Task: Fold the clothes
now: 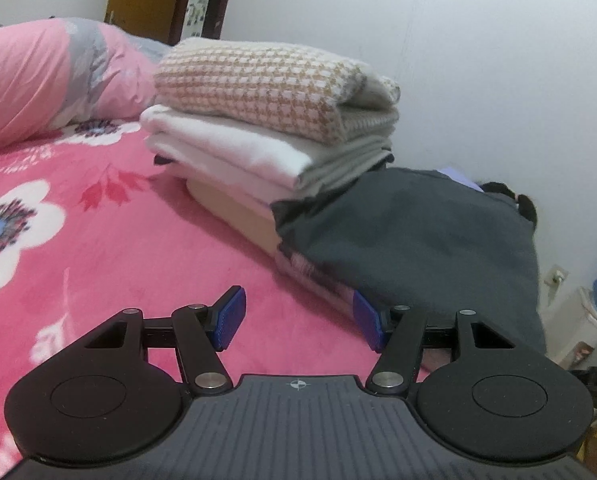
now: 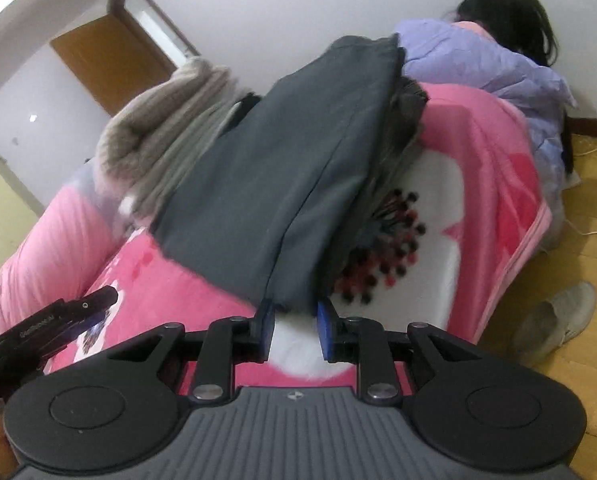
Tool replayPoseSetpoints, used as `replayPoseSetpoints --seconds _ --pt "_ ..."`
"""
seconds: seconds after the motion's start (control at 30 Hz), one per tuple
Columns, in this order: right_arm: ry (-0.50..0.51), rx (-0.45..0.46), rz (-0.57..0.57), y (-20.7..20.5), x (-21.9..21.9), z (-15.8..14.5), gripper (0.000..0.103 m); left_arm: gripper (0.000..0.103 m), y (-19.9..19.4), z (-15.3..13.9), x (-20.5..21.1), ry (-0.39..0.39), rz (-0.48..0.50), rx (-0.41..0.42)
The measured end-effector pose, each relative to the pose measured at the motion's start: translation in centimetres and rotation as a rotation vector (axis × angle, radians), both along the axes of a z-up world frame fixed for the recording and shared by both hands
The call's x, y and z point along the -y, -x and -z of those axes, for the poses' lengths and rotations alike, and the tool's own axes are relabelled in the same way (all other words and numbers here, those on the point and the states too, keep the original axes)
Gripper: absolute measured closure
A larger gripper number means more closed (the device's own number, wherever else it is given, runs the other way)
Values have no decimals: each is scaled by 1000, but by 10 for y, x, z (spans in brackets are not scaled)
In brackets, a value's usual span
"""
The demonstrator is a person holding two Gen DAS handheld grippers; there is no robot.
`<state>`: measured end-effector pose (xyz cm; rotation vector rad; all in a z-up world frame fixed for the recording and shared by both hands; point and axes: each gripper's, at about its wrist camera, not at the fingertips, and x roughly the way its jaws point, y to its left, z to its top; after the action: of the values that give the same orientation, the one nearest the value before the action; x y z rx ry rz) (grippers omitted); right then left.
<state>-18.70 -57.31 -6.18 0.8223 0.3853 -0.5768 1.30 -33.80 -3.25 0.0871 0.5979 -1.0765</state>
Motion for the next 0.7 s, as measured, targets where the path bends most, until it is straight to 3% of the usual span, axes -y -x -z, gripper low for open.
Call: replayPoseSetpoints --seconds 0.23,0.33,0.5,0.6,0.7 --pt "86 -45 -12 19 -56 -23 76 32 30 -21 -58 21 4 21" --pt "147 -67 -14 23 -78 -36 61 22 43 -28 -77 38 12 3" --pt "270 -103 -27 24 -108 -53 56 6 64 -36 -106 48 -13 13" --pt "298 -113 -35 25 -123 -60 52 4 74 -39 -122 54 -26 24" --pt "324 -110 -35 29 -138 -66 39 1 80 -42 -134 64 -37 21"
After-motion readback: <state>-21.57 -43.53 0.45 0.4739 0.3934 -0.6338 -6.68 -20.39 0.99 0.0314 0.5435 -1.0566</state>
